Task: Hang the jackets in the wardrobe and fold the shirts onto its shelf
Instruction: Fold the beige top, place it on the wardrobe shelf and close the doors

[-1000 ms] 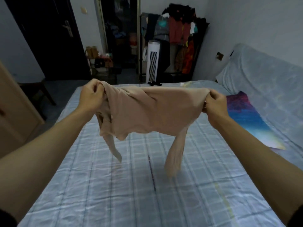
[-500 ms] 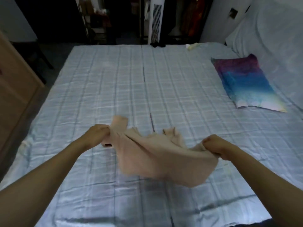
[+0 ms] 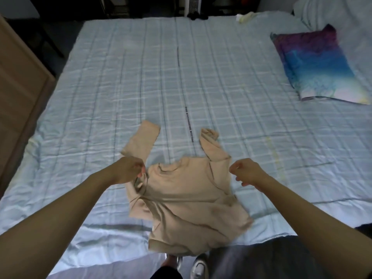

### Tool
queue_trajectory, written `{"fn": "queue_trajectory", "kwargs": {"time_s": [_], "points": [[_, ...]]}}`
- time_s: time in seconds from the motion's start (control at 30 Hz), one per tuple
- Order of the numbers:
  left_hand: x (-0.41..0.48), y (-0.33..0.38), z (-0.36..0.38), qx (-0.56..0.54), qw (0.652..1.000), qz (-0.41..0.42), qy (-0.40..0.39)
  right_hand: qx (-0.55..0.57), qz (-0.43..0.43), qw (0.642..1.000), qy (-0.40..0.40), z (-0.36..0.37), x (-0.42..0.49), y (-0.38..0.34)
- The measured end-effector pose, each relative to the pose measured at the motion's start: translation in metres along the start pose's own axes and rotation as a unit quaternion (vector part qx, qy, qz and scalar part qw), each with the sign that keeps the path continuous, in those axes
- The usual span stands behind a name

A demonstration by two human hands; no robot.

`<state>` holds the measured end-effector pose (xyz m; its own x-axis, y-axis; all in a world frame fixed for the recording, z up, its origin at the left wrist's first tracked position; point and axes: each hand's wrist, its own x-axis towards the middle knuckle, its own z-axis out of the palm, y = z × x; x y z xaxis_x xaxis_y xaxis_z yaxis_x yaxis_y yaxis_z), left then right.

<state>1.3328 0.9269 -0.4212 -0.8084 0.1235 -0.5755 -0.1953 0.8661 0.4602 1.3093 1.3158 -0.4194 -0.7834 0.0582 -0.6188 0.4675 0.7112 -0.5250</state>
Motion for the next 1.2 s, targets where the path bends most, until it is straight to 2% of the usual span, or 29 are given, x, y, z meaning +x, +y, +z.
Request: {"fn": "queue_trajectory", "kwargs": {"time_s": [0.27,0.4,0.53,0.63,0.77,0.83,0.93,1.03,1.1,1.2], "points": [[0.042,-0.015,-0.010,-0.076,0.997,-0.008,0.016,0.009,-0.007,1.000,0.001,0.026,0.032,-0.029],[0.076,-0.034,0.004,-0.077,0.997,-0.004,0.003,-0.010,-0.009,1.000,0.004,0.053,0.069,-0.038],[0.113,-0.055,0.029,-0.017,1.000,0.013,-0.018,0.024,-0.071,0.997,0.012,0.100,0.114,-0.038],[0.137,-0.065,0.053,-0.016,1.000,0.009,-0.019,0.006,-0.138,0.990,0.010,0.138,0.143,-0.035],[0.163,-0.076,0.085,0.021,1.000,0.013,0.005,-0.067,-0.181,0.981,-0.020,0.173,0.171,-0.023],[0.174,-0.083,0.096,0.031,0.998,0.020,0.042,-0.104,-0.208,0.972,-0.023,0.181,0.183,-0.017],[0.180,-0.088,0.103,0.027,0.997,0.034,0.071,-0.171,-0.252,0.952,0.023,0.189,0.195,-0.011],[0.175,-0.084,0.102,0.027,0.995,0.055,0.078,-0.236,-0.235,0.943,0.031,0.188,0.198,-0.016],[0.166,-0.077,0.097,0.008,0.993,0.067,0.092,-0.229,-0.236,0.944,0.037,0.181,0.193,-0.024],[0.144,-0.061,0.079,-0.019,0.987,0.095,0.129,-0.144,-0.239,0.959,0.050,0.158,0.173,-0.033]]}}
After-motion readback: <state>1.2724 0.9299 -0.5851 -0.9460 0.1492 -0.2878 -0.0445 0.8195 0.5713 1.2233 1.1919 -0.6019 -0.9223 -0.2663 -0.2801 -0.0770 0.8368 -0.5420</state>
